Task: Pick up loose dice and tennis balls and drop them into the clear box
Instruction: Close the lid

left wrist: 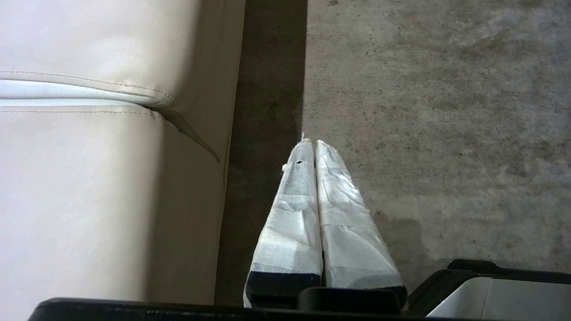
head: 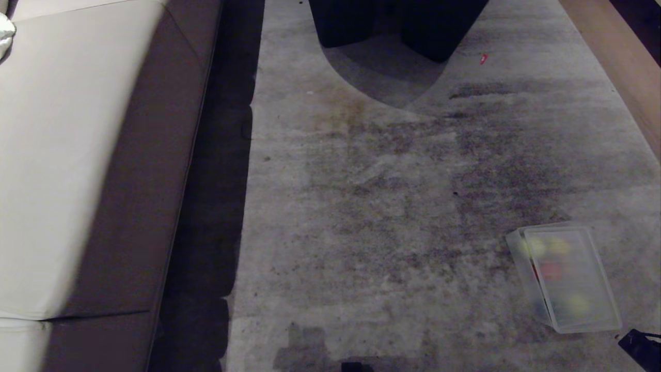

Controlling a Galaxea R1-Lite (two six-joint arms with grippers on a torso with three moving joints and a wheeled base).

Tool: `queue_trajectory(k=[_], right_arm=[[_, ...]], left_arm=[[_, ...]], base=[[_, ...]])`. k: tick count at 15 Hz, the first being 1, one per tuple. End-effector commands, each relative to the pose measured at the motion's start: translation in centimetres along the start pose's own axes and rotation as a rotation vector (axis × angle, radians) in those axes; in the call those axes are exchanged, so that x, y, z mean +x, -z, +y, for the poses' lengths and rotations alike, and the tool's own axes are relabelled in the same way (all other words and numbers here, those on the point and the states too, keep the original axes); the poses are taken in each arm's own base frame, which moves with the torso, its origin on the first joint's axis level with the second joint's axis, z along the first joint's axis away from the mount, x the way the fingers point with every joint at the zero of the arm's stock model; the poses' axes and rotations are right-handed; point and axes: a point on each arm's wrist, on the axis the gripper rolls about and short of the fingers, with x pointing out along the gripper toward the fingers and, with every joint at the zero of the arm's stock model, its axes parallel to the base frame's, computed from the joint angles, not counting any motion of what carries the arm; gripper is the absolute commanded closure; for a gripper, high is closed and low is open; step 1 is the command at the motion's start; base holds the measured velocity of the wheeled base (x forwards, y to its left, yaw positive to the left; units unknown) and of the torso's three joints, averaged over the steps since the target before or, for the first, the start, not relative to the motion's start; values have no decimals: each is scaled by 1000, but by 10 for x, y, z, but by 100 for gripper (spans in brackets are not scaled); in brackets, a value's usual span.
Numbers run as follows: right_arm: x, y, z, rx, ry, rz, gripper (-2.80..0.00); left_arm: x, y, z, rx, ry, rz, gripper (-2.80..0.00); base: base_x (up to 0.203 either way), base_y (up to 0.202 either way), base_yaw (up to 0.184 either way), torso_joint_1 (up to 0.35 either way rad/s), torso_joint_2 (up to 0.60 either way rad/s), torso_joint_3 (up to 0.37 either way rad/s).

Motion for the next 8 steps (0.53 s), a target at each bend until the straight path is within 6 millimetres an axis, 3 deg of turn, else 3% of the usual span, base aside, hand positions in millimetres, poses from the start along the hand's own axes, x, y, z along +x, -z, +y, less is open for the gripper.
queue_trajectory(k=[1, 8], right_arm=[[5, -8, 3, -34, -13, -52, 0], [15, -6, 19, -68, -45, -46, 0]], left_arm=[[0, 0, 0, 0, 0, 2, 0], [0, 0, 0, 0, 0, 2, 0]], base=[[0, 0, 0, 0, 0, 0], [0, 0, 0, 0, 0, 0]])
